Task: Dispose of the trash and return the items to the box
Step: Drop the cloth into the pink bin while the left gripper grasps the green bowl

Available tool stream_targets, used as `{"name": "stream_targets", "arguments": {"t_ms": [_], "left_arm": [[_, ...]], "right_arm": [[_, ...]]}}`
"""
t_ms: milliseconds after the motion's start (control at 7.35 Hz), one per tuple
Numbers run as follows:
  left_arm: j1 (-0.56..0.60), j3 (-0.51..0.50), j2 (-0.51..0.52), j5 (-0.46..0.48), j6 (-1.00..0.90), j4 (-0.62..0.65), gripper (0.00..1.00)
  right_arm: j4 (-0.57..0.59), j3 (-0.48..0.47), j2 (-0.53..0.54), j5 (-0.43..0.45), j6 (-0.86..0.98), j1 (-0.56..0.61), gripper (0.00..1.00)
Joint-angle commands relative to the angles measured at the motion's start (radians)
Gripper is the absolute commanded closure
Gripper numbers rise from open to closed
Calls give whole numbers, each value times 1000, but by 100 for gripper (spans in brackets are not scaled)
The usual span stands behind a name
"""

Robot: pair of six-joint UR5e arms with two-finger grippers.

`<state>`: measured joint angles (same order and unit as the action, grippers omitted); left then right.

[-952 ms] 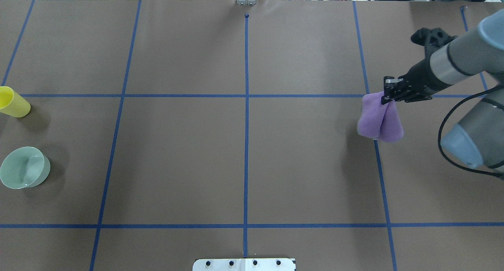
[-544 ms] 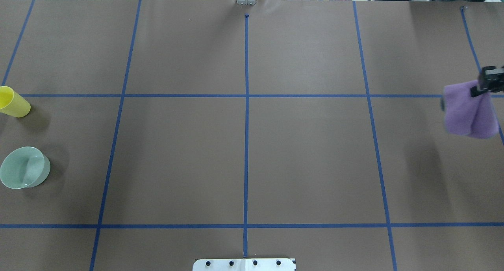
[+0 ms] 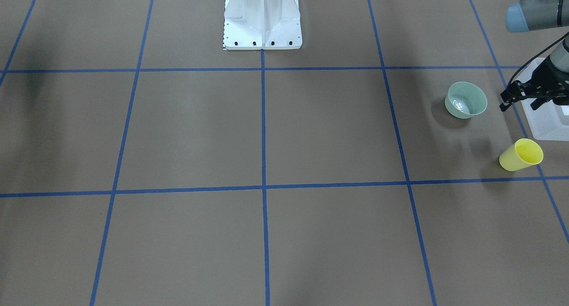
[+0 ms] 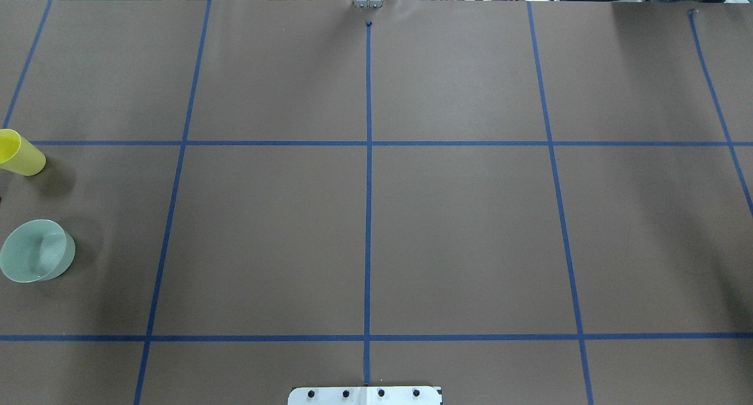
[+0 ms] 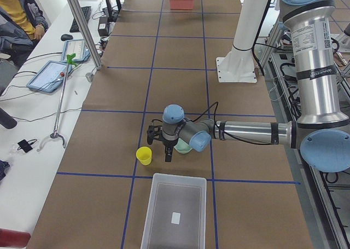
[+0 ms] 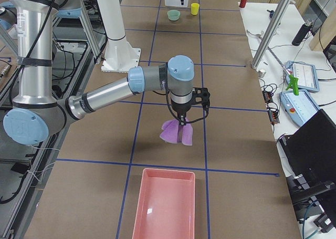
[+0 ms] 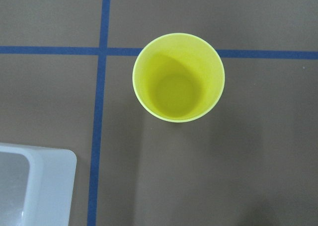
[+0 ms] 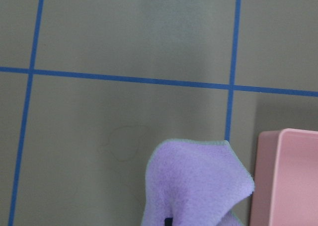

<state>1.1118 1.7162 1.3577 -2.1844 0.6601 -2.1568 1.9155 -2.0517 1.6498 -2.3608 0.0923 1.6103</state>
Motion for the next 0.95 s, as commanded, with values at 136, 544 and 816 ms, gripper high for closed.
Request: {"name": "stream_targets", "arguments": {"t_ms": [136, 544, 816], "left_arm": [[-122, -9, -11, 5, 10, -31, 8], [-187, -23, -20, 15, 3, -29, 45], [-185, -24, -25, 14, -5, -29, 100]], "right_arm": [[46, 19, -10, 8, 103, 56, 100], [46, 27, -7, 26, 121, 98, 100], [48, 47, 1, 40, 183, 166, 100]]}}
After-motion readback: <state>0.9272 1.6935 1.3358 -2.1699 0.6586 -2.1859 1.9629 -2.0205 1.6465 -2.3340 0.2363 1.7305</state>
